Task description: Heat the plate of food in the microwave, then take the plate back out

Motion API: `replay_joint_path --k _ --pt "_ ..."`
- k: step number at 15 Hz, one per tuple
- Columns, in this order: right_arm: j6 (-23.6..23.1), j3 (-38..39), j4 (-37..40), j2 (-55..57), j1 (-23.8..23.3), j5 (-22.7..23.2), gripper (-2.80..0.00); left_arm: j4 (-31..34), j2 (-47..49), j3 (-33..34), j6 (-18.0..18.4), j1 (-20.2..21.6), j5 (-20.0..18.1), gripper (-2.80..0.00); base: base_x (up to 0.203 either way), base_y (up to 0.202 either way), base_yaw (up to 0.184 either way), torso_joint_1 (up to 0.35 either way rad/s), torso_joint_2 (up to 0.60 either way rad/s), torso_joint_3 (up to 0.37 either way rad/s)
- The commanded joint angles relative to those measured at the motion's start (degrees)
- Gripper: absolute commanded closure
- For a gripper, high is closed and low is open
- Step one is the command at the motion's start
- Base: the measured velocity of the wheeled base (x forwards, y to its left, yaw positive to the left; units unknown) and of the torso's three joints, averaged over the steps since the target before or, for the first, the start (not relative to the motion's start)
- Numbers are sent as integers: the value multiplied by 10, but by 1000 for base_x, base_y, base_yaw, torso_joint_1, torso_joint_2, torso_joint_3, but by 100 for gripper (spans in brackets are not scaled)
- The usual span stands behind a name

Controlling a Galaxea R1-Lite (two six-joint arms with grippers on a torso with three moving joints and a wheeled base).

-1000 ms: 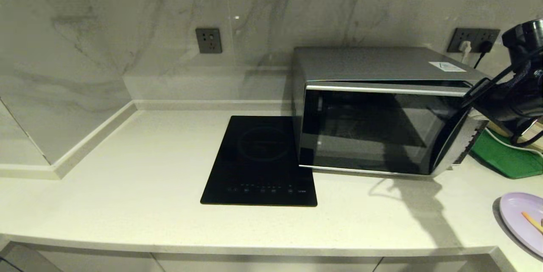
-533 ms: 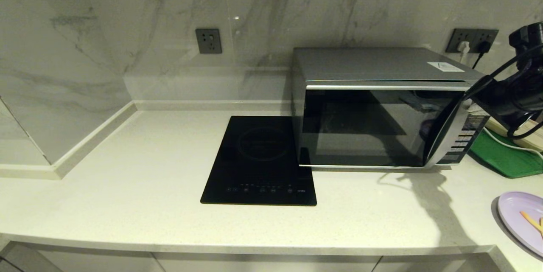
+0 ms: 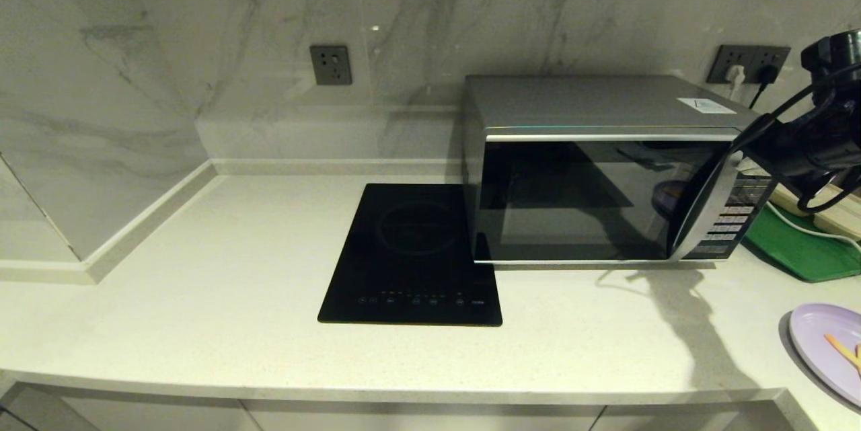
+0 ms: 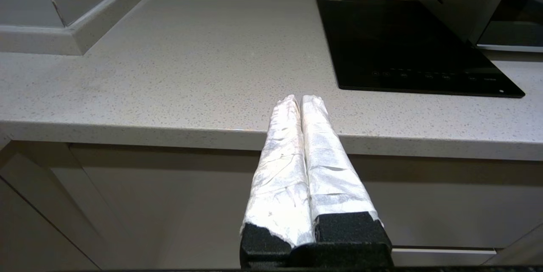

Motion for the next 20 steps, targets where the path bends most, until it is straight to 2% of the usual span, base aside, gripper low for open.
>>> replay_joint_path --k 1,3,5,7,9,13,16,20 --pt "3 23 6 -22 0 0 0 0 0 0 0 0 0 0 0 0 0 0 0 0" --pt "2 67 11 -69 1 20 0 0 0 0 0 0 0 0 0 0 0 0 0 0" --pt "-22 103 39 -136 4 102 0 0 0 0 0 0 0 0 0 0 0 0 0 0" --pt "-72 118 113 -191 18 182 0 0 0 0 0 0 0 0 0 0 0 0 0 0" --pt "-98 126 156 -229 60 200 0 0 0 0 0 0 0 0 0 0 0 0 0 0" --pt "-111 141 219 -345 145 204 0 0 0 0 0 0 0 0 0 0 0 0 0 0" --pt "-140 130 318 -456 211 191 0 0 0 0 0 0 0 0 0 0 0 0 0 0" --pt "-186 50 513 -579 232 67 0 0 0 0 0 0 0 0 0 0 0 0 0 0"
